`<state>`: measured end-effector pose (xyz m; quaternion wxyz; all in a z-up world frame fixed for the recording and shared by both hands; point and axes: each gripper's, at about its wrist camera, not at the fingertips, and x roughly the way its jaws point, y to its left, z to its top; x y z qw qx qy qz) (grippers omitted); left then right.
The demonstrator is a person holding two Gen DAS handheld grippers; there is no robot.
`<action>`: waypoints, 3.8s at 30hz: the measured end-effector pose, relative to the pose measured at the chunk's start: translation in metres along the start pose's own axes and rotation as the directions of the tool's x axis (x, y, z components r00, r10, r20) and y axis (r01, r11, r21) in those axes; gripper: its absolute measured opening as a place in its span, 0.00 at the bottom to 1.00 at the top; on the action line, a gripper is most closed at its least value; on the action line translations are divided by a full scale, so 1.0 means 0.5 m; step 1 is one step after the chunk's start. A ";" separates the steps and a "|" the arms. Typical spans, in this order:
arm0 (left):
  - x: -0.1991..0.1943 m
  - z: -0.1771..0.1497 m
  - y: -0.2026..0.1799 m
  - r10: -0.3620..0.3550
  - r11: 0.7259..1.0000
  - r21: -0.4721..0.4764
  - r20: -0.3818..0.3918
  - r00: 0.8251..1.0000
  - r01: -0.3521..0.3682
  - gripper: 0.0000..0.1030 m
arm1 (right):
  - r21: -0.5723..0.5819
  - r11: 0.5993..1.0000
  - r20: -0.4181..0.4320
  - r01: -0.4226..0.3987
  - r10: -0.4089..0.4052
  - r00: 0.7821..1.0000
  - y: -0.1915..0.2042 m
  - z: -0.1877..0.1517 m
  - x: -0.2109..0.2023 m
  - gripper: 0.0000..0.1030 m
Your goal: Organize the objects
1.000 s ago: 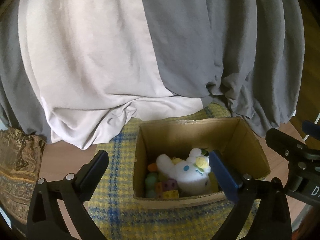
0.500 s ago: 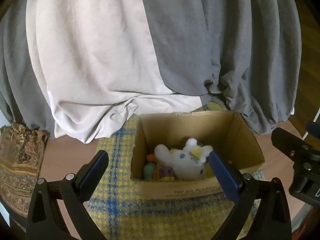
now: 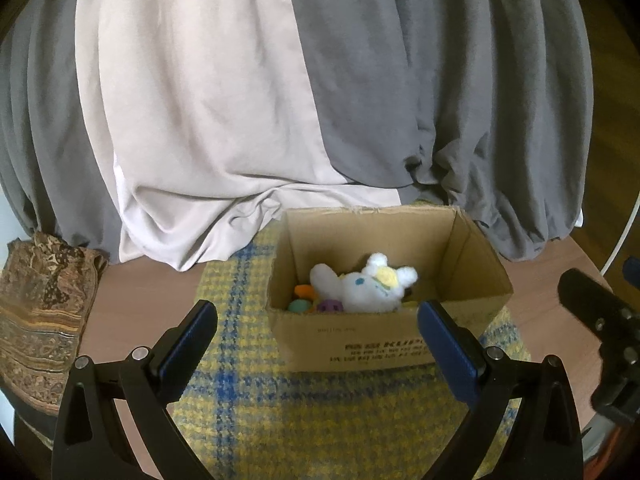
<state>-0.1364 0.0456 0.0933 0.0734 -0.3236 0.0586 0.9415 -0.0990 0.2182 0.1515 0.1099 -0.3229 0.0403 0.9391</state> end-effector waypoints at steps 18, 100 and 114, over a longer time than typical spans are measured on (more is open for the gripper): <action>-0.051 -0.121 0.025 0.059 0.998 -0.035 -0.006 0.998 -0.059 0.99 | 0.021 1.000 -0.034 -0.018 0.019 0.999 -0.008 -0.119 -0.036 0.99; -0.066 -0.418 0.055 0.115 0.987 -0.088 -0.177 0.977 -0.132 0.99 | 0.047 0.998 -0.171 -0.031 0.038 0.985 -0.021 -0.389 -0.019 0.99; -0.058 -0.423 0.055 0.115 0.988 -0.082 -0.200 0.973 -0.134 0.99 | 0.054 0.998 -0.174 -0.030 0.039 0.984 -0.027 -0.391 -0.017 0.99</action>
